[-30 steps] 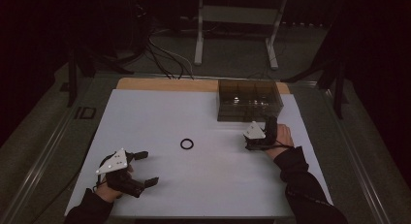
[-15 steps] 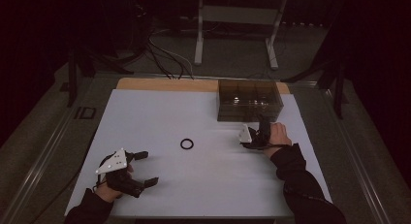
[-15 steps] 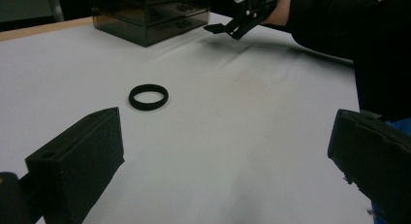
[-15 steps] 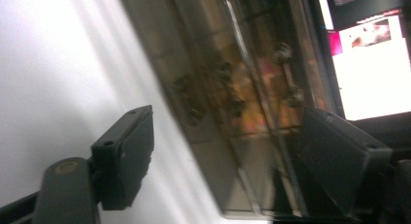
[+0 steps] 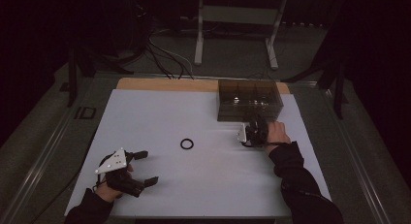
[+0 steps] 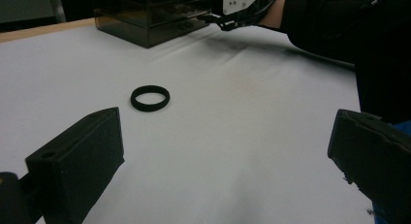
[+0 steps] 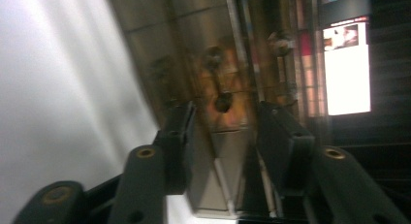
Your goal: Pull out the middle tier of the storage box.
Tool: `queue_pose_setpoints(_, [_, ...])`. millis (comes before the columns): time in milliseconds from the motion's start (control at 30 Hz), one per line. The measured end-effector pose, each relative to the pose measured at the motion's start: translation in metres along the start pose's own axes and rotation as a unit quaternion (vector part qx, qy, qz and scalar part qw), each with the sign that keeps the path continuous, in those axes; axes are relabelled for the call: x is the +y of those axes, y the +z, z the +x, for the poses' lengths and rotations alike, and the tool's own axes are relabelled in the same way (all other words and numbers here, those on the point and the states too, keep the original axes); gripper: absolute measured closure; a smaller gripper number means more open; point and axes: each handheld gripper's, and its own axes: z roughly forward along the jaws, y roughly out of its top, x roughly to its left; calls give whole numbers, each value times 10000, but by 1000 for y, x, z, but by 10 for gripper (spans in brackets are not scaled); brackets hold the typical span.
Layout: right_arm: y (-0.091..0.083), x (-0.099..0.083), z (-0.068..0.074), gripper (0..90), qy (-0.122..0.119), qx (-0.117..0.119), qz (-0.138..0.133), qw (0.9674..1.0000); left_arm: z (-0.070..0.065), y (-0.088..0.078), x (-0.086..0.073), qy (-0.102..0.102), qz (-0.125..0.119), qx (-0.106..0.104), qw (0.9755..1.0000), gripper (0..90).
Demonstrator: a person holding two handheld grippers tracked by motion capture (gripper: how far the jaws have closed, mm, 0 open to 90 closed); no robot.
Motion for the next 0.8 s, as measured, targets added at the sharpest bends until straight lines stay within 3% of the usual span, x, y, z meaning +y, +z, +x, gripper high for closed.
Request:
queue_pose_setpoints(200, [5,-1,0,687,-180,-135,92,9997,0,0,0,-18,12,-7,10000,10])
queue_pose_setpoints(633, [15,2,4,765,-368,-93,177,9991,0,0,0,-7,29,6,10000,10])
queue_pose_setpoints(800, [15,4,6,788,-430,-221,129,9987,0,0,0,-8,45,4,10000,10])
